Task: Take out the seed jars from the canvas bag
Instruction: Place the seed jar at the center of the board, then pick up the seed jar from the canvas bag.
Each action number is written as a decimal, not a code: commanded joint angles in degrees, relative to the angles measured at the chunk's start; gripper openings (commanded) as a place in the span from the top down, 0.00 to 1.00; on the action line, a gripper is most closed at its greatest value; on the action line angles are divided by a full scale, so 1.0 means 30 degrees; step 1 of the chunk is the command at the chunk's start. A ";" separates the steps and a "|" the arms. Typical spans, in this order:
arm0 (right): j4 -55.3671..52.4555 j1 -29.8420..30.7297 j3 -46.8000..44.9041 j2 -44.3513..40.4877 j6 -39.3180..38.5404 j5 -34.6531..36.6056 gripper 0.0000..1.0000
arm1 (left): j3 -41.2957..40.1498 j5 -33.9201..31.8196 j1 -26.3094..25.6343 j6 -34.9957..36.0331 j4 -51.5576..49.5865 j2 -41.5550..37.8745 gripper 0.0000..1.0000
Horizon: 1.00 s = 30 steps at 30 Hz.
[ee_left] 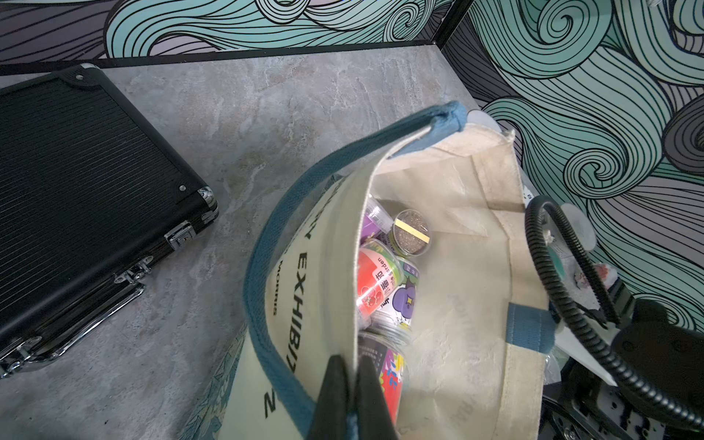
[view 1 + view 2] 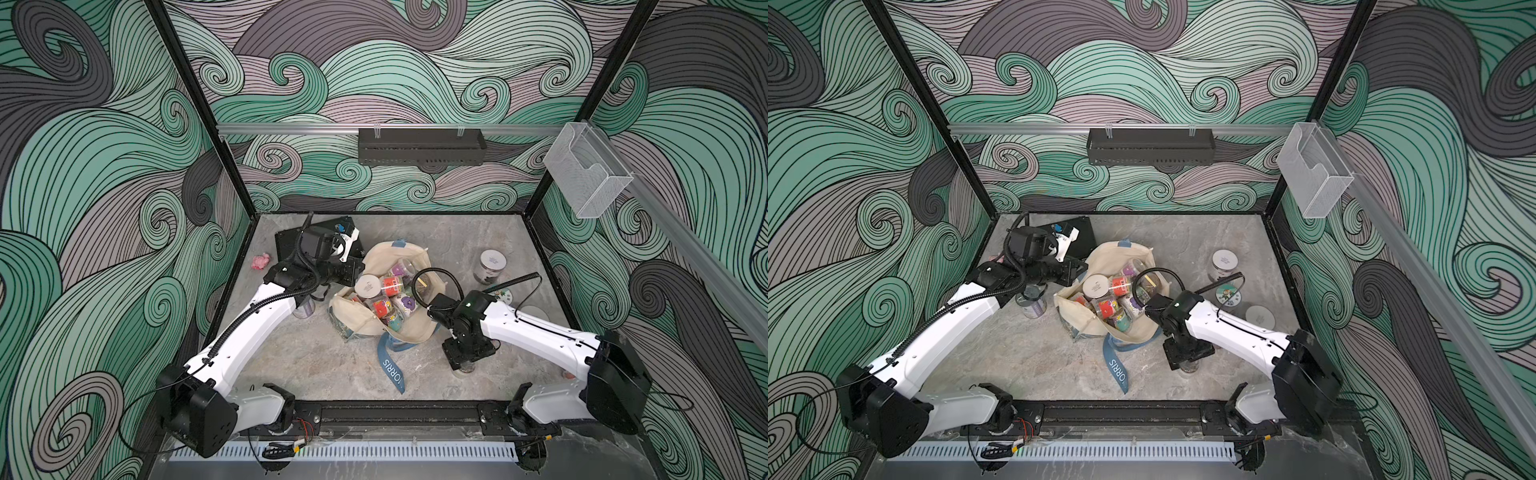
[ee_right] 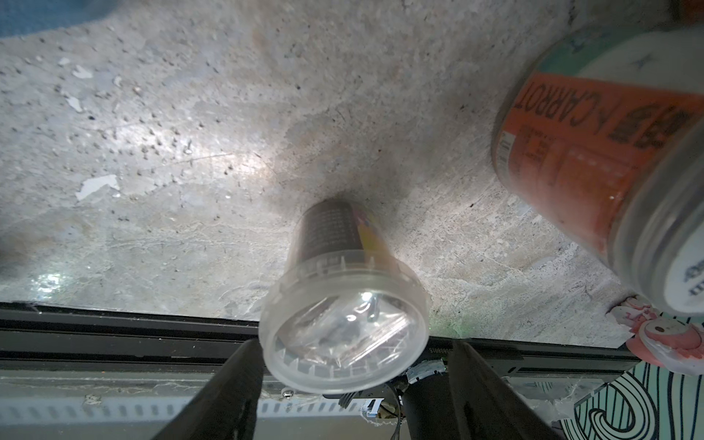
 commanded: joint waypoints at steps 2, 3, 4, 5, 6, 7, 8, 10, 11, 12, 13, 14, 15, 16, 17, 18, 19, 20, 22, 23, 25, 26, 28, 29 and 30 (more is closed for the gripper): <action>-0.0140 -0.0094 0.0649 -0.0292 -0.0069 0.0387 0.24 | 0.0501 0.0454 -0.0112 -0.0153 0.0054 0.0075 1.00; -0.0244 -0.0088 0.0769 -0.0671 0.0031 0.0522 0.23 | 0.0486 0.0457 -0.0107 -0.0153 0.0061 0.0072 1.00; -0.0369 -0.0087 0.1021 -0.1069 0.0123 0.0725 0.22 | 0.0499 0.0459 -0.0113 -0.0142 0.0063 0.0056 1.00; -0.0475 -0.0087 0.1235 -0.1494 0.0168 0.0888 0.20 | 0.0501 0.0502 -0.0105 -0.0164 0.0085 0.0050 1.00; -0.0619 -0.0093 0.1494 -0.1986 0.0148 0.1010 0.19 | 0.0460 0.0572 -0.0116 -0.0182 0.0113 0.0035 1.00; -0.0725 -0.0108 0.1730 -0.2359 0.0141 0.1080 0.18 | 0.0471 0.0633 -0.0115 -0.0167 0.0148 0.0020 1.00; -0.0850 -0.0100 0.2047 -0.2744 0.0090 0.1007 0.18 | 0.0435 0.0733 -0.0106 -0.0179 0.0194 -0.0008 1.00; -0.0962 -0.0103 0.2597 -0.3382 -0.0027 0.0761 0.18 | 0.0370 0.0878 -0.0133 -0.0173 0.0321 -0.0105 1.00; -0.0864 -0.0109 0.2897 -0.3724 -0.0168 0.0583 0.18 | 0.0328 0.0898 -0.0138 -0.0182 0.0391 -0.0141 1.00; -0.0537 -0.0094 0.3110 -0.4097 -0.0293 0.0371 0.19 | 0.0281 0.0899 -0.0142 -0.0164 0.0456 -0.0182 1.00; -0.0097 -0.0098 0.3243 -0.4385 -0.0422 0.0203 0.19 | 0.0259 0.0898 -0.0134 -0.0181 0.0483 -0.0228 1.00; 0.0480 -0.0111 0.3416 -0.4688 -0.0545 -0.0070 0.20 | 0.0237 0.0926 -0.0161 -0.0178 0.0553 -0.0266 1.00; 0.1202 -0.0087 0.3597 -0.4894 -0.0659 -0.0328 0.22 | 0.0209 0.0993 -0.0134 -0.0171 0.0608 -0.0287 1.00; 0.1834 -0.0087 0.3839 -0.4933 -0.0730 -0.0631 0.23 | 0.0179 0.1014 -0.0134 -0.0178 0.0644 -0.0288 1.00; 0.2642 -0.0080 0.4077 -0.4833 -0.0769 -0.1095 0.26 | 0.0124 0.1030 -0.0144 -0.0173 0.0714 -0.0310 1.00; 0.3674 -0.0004 0.4234 -0.4674 -0.0768 -0.1723 0.28 | 0.0086 0.1059 -0.0151 -0.0154 0.0763 -0.0303 1.00; 0.4666 0.0004 0.4281 -0.4502 -0.0721 -0.2381 0.31 | 0.0090 0.1088 -0.0173 -0.0153 0.0763 -0.0305 1.00; 0.5971 0.0081 0.4228 -0.4243 -0.0631 -0.3125 0.34 | 0.0061 0.1103 -0.0163 -0.0151 0.0812 -0.0316 1.00; 0.8375 0.0133 0.4002 -0.3480 -0.0341 -0.4395 0.39 | 0.0006 0.1108 -0.0164 -0.0152 0.0895 -0.0274 1.00; 0.9566 0.0118 0.3963 -0.2900 -0.0202 -0.4998 0.44 | -0.0025 0.1132 -0.0171 -0.0153 0.0939 -0.0294 1.00; 1.1352 0.0147 0.4094 -0.1543 -0.0139 -0.5953 0.51 | -0.0084 0.1161 -0.0166 -0.0151 0.1027 -0.0190 1.00; 1.1985 0.0176 0.4297 -0.0768 -0.0168 -0.6400 0.52 | -0.0100 0.1162 -0.0165 -0.0151 0.1043 -0.0135 1.00; 1.2609 0.0277 0.4964 0.0631 -0.0323 -0.6994 0.59 | -0.0115 0.1082 -0.0202 -0.0149 0.1048 -0.0029 1.00; 1.2891 0.0400 0.5342 0.1315 -0.0426 -0.7172 0.61 | -0.0115 0.1061 -0.0213 -0.0138 0.1051 0.0013 1.00; 1.3237 0.0585 0.5677 0.1882 -0.0474 -0.7276 0.62 | -0.0142 0.1045 -0.0215 -0.0123 0.1061 0.0077 1.00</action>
